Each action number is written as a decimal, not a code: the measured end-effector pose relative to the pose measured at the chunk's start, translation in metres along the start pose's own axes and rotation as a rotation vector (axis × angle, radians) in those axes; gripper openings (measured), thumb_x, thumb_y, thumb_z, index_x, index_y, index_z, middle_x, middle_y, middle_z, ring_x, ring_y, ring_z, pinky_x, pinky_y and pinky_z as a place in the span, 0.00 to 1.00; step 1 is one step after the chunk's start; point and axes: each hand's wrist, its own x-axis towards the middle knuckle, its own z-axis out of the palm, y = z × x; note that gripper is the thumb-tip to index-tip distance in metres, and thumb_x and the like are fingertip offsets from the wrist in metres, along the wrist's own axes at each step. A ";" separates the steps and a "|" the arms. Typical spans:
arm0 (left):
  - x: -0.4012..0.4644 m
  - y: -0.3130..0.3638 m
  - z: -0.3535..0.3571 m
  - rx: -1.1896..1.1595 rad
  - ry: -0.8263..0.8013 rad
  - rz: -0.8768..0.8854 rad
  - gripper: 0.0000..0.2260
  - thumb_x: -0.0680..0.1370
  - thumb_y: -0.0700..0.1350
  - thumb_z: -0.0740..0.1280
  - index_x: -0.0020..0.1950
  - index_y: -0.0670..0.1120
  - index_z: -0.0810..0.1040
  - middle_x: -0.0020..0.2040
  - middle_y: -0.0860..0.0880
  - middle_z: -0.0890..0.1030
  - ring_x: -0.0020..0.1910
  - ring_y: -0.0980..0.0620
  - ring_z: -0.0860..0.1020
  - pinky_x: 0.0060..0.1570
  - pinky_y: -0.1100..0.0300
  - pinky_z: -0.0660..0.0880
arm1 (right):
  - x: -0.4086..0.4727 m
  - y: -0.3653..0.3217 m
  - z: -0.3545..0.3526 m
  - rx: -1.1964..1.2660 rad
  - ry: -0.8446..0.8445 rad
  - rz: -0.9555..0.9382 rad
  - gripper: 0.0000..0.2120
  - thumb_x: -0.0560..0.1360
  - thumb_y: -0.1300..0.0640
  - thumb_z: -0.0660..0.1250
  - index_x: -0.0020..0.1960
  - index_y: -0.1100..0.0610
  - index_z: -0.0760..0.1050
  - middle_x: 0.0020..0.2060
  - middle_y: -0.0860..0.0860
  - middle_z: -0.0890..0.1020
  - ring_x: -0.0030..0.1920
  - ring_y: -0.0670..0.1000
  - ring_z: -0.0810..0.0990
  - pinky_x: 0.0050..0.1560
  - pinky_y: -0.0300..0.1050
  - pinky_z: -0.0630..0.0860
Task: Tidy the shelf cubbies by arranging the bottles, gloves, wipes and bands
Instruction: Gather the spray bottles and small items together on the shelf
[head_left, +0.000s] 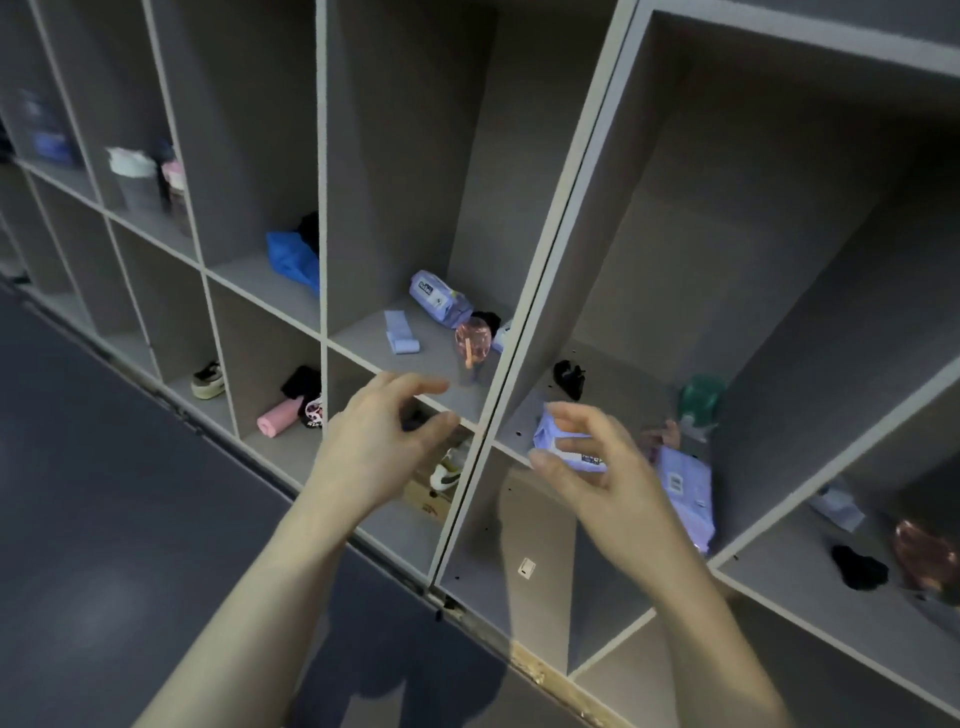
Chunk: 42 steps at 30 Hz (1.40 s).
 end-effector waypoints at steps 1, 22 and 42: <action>0.012 -0.006 0.000 0.013 -0.002 -0.012 0.13 0.74 0.53 0.69 0.59 0.56 0.79 0.57 0.57 0.76 0.58 0.57 0.75 0.55 0.59 0.67 | 0.014 0.002 0.007 0.000 -0.011 0.000 0.16 0.74 0.52 0.69 0.58 0.39 0.71 0.57 0.39 0.73 0.58 0.38 0.74 0.57 0.41 0.73; 0.395 -0.201 0.004 0.114 -0.528 0.047 0.20 0.74 0.53 0.70 0.65 0.55 0.73 0.60 0.51 0.76 0.56 0.52 0.77 0.60 0.54 0.72 | 0.366 0.138 0.238 0.125 0.227 0.691 0.25 0.71 0.59 0.72 0.66 0.52 0.69 0.57 0.52 0.70 0.60 0.55 0.76 0.63 0.46 0.71; 0.505 -0.217 0.118 0.201 -0.707 0.336 0.25 0.76 0.46 0.69 0.72 0.56 0.67 0.67 0.51 0.71 0.67 0.50 0.70 0.63 0.55 0.68 | 0.446 0.168 0.185 -0.749 0.206 0.563 0.14 0.78 0.45 0.60 0.53 0.52 0.78 0.48 0.56 0.84 0.50 0.61 0.81 0.43 0.47 0.73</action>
